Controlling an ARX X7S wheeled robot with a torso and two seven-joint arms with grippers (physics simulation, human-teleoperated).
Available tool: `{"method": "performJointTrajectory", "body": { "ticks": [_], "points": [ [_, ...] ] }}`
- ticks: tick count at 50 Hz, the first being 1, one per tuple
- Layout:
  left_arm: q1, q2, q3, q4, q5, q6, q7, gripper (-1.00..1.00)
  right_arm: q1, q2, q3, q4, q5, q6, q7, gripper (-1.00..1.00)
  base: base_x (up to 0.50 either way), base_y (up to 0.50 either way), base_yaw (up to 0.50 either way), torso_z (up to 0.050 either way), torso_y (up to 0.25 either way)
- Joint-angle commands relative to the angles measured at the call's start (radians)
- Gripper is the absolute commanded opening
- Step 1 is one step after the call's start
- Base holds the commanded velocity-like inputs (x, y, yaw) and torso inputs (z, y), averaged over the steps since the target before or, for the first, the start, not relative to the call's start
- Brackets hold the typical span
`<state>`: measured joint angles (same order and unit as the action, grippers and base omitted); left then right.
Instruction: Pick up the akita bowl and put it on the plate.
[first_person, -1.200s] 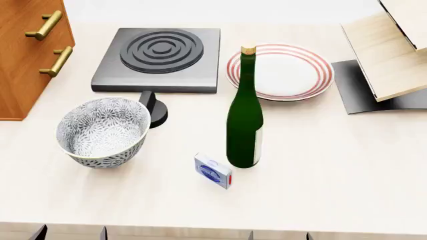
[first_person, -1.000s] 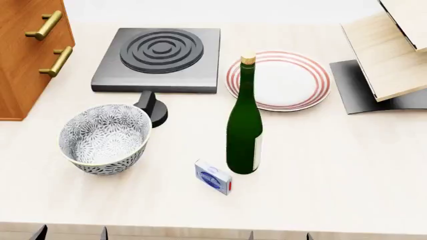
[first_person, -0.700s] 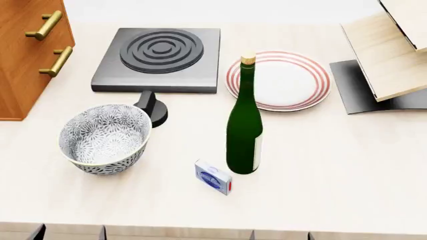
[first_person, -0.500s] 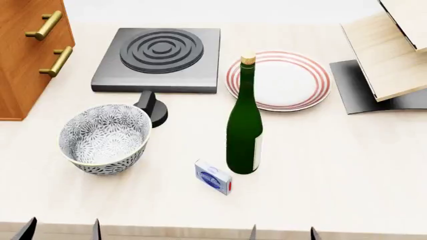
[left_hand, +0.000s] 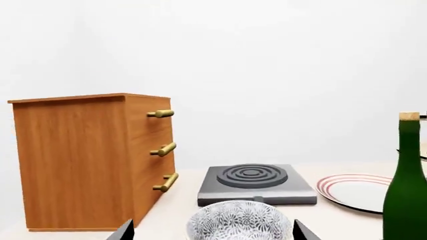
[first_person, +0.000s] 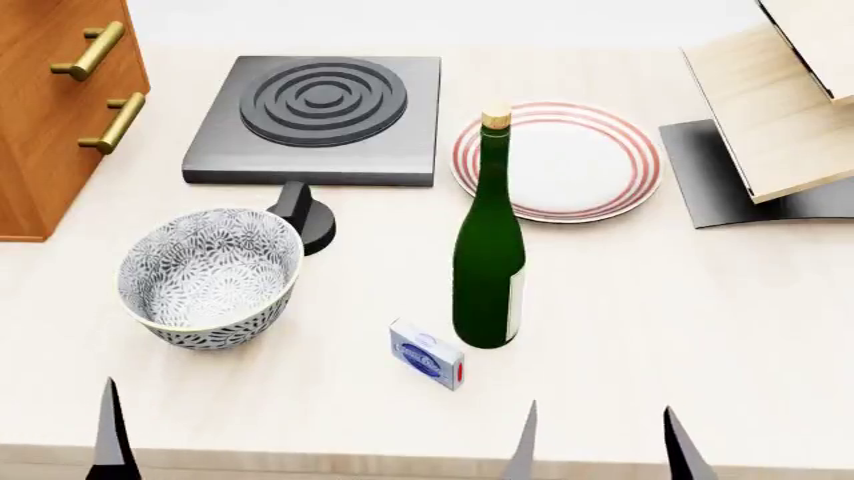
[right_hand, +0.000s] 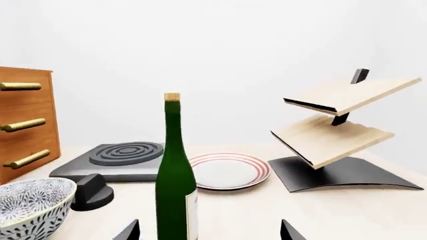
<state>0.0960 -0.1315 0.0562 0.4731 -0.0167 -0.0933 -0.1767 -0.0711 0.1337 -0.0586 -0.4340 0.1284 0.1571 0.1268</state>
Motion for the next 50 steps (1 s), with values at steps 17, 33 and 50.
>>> {"method": "performJointTrajectory", "body": {
  "ticks": [17, 33, 50],
  "points": [
    [-0.001, -0.031, -0.064, 0.055, -0.038, -0.007, -0.068, 1.0, -0.002, 0.028, 0.042, -0.044, 0.064, 0.006, 0.039, 1.0, 0.0, 0.0, 0.0, 0.0, 0.0],
    [-0.003, -0.04, -0.063, 0.048, -0.056, -0.002, -0.083, 1.0, -0.001, 0.038, 0.031, -0.027, 0.082, -0.014, 0.04, 1.0, 0.0, 0.0, 0.0, 0.0, 0.0],
    [-0.006, -0.051, -0.055, 0.034, -0.069, 0.005, -0.093, 1.0, 0.001, 0.05, 0.018, -0.026, 0.083, -0.014, 0.054, 1.0, 0.0, -0.18, 0.0, 0.0, 0.0]
  ]
}}
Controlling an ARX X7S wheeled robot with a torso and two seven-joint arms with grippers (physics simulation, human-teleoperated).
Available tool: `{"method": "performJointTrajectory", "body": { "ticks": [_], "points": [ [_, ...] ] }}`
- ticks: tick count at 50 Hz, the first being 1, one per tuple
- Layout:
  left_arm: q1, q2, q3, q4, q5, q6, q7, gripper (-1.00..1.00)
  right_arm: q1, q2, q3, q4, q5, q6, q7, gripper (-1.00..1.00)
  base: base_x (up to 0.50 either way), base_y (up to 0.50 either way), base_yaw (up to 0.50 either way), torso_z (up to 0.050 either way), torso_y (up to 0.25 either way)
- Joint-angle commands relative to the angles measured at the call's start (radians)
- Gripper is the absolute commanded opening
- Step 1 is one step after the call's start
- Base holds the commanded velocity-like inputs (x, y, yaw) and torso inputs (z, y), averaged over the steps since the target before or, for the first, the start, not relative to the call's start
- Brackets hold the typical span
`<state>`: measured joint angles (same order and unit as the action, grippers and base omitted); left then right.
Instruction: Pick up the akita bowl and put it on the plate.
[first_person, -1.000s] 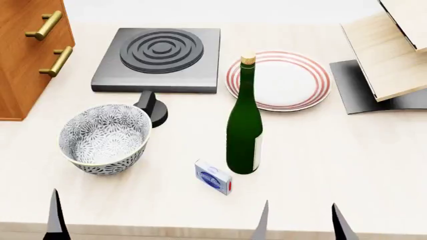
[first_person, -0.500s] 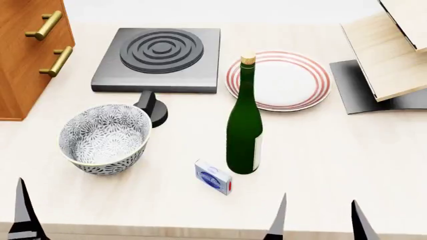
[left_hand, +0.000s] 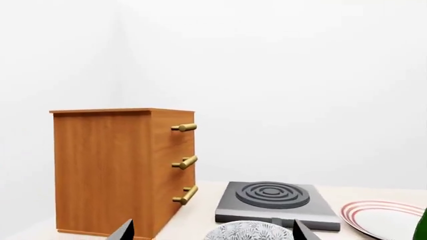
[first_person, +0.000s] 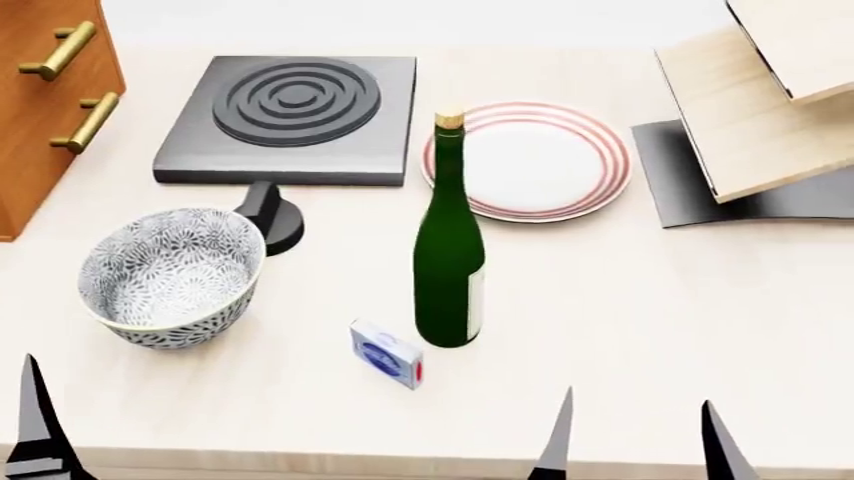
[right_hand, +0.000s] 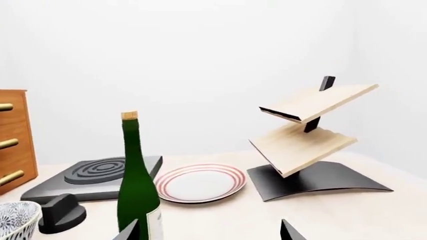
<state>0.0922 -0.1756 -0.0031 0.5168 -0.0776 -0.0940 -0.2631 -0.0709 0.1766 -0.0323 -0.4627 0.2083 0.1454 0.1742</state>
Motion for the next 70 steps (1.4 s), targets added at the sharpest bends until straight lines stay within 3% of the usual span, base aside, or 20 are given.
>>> {"method": "performJointTrajectory", "body": {
  "ticks": [1, 34, 70],
  "points": [
    [-0.002, -0.007, 0.004, -0.011, -0.009, 0.005, -0.008, 1.0, 0.0, 0.008, -0.009, 0.003, 0.003, -0.003, 0.007, 1.0, 0.0, -0.21, 0.0, 0.0, 0.0],
    [0.001, -0.027, 0.014, -0.018, -0.028, 0.017, -0.031, 1.0, -0.001, 0.024, -0.036, 0.014, 0.005, -0.018, 0.027, 1.0, 0.0, -0.2, 0.0, 0.0, 0.0],
    [-0.002, -0.044, 0.034, -0.041, -0.037, 0.037, -0.048, 1.0, -0.009, 0.044, -0.082, 0.021, -0.053, -0.054, 0.063, 1.0, 0.12, -0.01, 0.0, 0.0, 0.0]
  ]
}}
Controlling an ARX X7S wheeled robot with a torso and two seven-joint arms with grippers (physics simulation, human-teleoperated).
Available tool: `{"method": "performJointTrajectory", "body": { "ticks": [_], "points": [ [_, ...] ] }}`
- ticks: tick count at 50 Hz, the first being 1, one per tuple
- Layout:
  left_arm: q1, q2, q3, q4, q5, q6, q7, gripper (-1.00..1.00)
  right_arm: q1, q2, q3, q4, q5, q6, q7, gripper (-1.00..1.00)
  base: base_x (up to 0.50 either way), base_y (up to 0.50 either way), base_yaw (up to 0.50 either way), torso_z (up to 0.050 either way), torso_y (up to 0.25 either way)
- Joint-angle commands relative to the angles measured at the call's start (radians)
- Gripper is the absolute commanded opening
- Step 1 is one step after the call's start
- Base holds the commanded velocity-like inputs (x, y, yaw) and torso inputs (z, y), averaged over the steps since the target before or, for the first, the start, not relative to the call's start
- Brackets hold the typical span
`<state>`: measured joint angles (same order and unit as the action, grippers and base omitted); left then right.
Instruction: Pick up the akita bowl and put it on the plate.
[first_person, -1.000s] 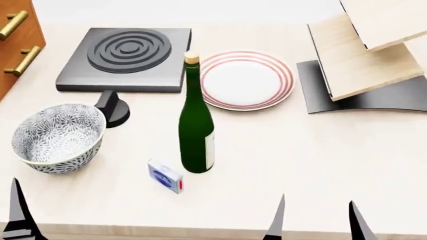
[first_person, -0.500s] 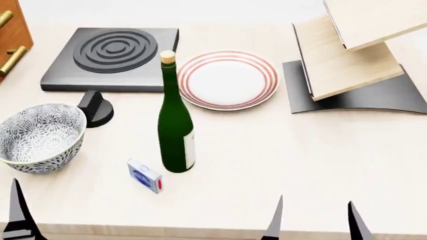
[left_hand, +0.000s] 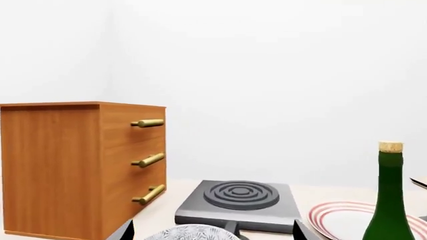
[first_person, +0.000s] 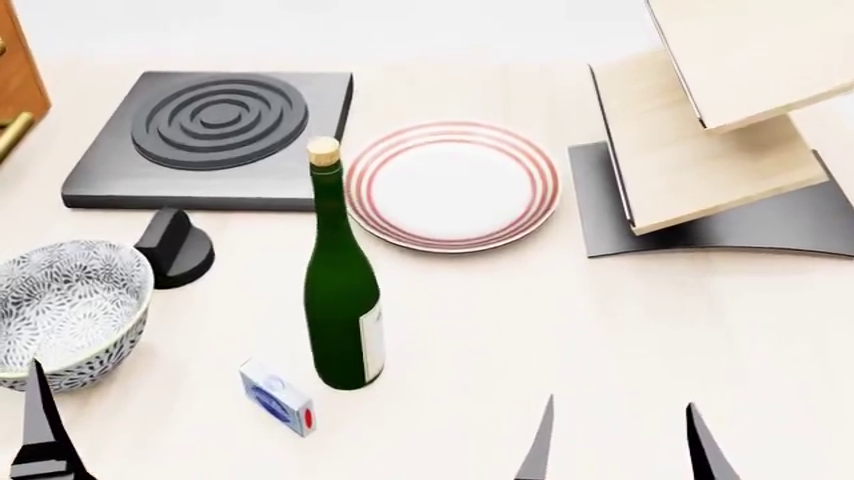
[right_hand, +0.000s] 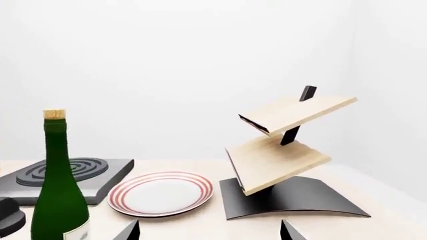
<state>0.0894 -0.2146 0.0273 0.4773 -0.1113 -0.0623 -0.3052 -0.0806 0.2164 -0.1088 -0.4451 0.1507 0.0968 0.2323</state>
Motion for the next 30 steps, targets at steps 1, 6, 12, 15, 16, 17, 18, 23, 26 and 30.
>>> {"method": "performJointTrajectory", "body": {
  "ticks": [1, 6, 12, 15, 16, 17, 18, 23, 26, 30],
  "points": [
    [0.001, -0.006, 0.005, -0.002, -0.004, 0.004, -0.006, 1.0, 0.001, 0.005, -0.005, 0.004, 0.007, -0.005, 0.004, 1.0, 0.18, 0.0, 0.0, 0.0, 0.0],
    [0.002, -0.008, 0.009, -0.007, -0.003, 0.012, -0.007, 1.0, -0.001, 0.008, -0.022, 0.011, -0.006, -0.011, 0.003, 1.0, 0.08, 0.0, 0.0, 0.0, 0.0],
    [0.003, -0.011, 0.011, -0.004, -0.006, 0.011, -0.011, 1.0, -0.001, 0.011, -0.025, 0.011, -0.004, -0.016, 0.006, 1.0, 0.03, 0.0, 0.0, 0.0, 0.0],
    [0.002, -0.012, 0.014, -0.008, -0.005, 0.013, -0.013, 1.0, -0.003, 0.014, -0.029, 0.01, -0.004, -0.017, 0.009, 1.0, 0.03, 0.0, 0.0, 0.0, 0.0],
    [0.003, -0.013, 0.014, -0.007, -0.006, 0.013, -0.013, 1.0, -0.002, 0.015, -0.03, 0.01, -0.004, -0.017, 0.01, 1.0, 0.03, 0.0, 0.0, 0.0, 0.0],
    [0.003, -0.013, 0.014, -0.006, -0.006, 0.013, -0.014, 1.0, -0.001, 0.016, -0.03, 0.011, -0.002, -0.018, 0.011, 1.0, 0.03, 0.0, 0.0, 0.0, 0.0],
    [0.003, -0.014, 0.013, -0.006, -0.007, 0.012, -0.014, 1.0, -0.001, 0.017, -0.031, 0.011, -0.001, -0.018, 0.012, 1.0, 0.02, 0.0, 0.0, 0.0, 0.0],
    [0.003, -0.016, 0.016, -0.01, -0.008, 0.015, -0.016, 1.0, -0.002, 0.021, -0.036, 0.008, 0.002, -0.018, 0.015, 1.0, 0.03, 0.0, 0.0, 0.0, 0.0],
    [0.003, -0.017, 0.017, -0.01, -0.009, 0.017, -0.018, 1.0, 0.0, 0.023, -0.037, 0.009, 0.004, -0.017, 0.019, 1.0, 0.03, 0.0, 0.0, 0.0, 0.0],
    [0.002, -0.019, 0.019, -0.01, -0.009, 0.017, -0.02, 1.0, 0.001, 0.025, -0.041, 0.012, 0.005, -0.019, 0.022, 1.0, 0.02, 0.0, 0.0, 0.0, 0.0]
  ]
}}
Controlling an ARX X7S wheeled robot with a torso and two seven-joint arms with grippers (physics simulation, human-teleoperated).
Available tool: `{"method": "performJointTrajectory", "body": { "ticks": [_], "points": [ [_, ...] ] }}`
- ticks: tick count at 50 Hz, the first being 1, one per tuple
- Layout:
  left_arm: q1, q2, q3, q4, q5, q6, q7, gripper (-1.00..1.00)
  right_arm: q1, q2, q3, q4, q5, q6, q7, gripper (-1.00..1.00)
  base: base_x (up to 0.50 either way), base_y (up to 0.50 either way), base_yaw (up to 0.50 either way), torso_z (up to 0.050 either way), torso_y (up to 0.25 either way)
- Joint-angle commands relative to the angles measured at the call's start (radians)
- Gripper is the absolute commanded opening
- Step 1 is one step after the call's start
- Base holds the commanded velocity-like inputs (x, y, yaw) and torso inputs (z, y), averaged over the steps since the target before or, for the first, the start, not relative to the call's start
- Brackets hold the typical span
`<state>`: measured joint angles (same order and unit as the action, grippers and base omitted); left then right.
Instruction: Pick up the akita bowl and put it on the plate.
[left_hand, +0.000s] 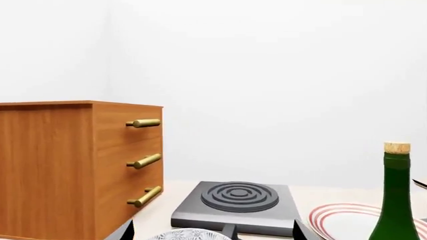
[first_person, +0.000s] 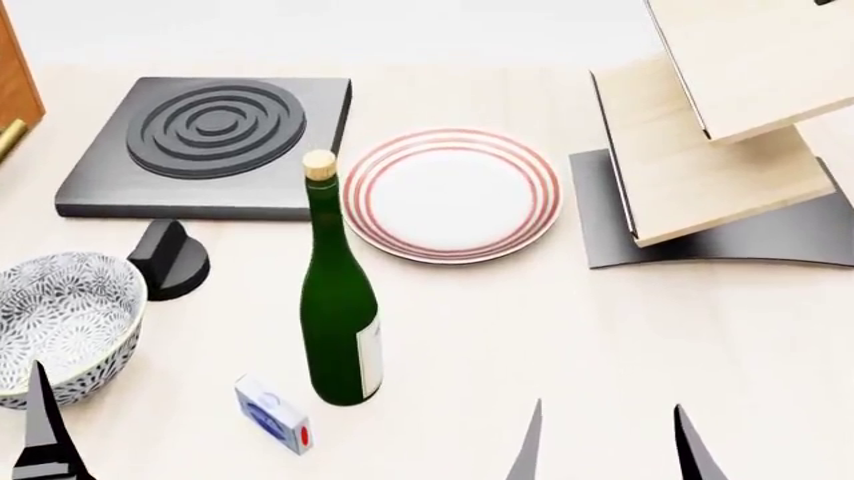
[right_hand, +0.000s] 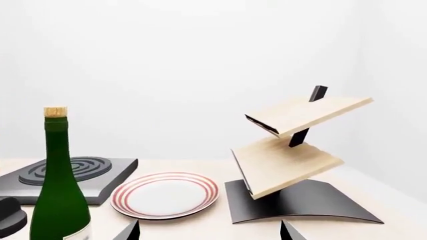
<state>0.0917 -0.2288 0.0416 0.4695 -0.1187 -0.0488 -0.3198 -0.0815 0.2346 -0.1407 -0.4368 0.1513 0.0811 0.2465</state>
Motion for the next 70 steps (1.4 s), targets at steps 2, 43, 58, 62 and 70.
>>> {"method": "performJointTrajectory", "body": {
  "ticks": [2, 43, 58, 62, 70],
  "points": [
    [0.0, -0.005, 0.006, -0.004, -0.002, 0.005, -0.006, 1.0, 0.0, 0.009, -0.01, 0.0, 0.005, -0.003, 0.01, 1.0, 0.03, 0.0, 0.0, 0.0, 0.0],
    [-0.001, -0.022, 0.021, -0.013, -0.013, 0.013, -0.024, 1.0, 0.002, 0.037, -0.043, -0.001, 0.014, -0.011, 0.036, 1.0, 0.03, 0.0, 0.0, 0.0, 0.0],
    [-0.002, -0.026, 0.028, -0.015, -0.015, 0.016, -0.032, 1.0, 0.004, 0.044, -0.051, 0.004, 0.018, -0.022, 0.04, 1.0, 0.08, -0.01, 0.0, 0.0, 0.0],
    [-0.003, -0.028, 0.03, -0.018, -0.017, 0.015, -0.032, 1.0, 0.004, 0.045, -0.053, 0.005, 0.018, -0.022, 0.041, 1.0, 0.1, -0.01, 0.0, 0.0, 0.0],
    [-0.002, -0.031, 0.033, -0.016, -0.02, 0.016, -0.035, 1.0, 0.005, 0.047, -0.057, 0.007, 0.021, -0.024, 0.044, 1.0, 0.1, -0.01, 0.0, 0.0, 0.0]
  ]
}}
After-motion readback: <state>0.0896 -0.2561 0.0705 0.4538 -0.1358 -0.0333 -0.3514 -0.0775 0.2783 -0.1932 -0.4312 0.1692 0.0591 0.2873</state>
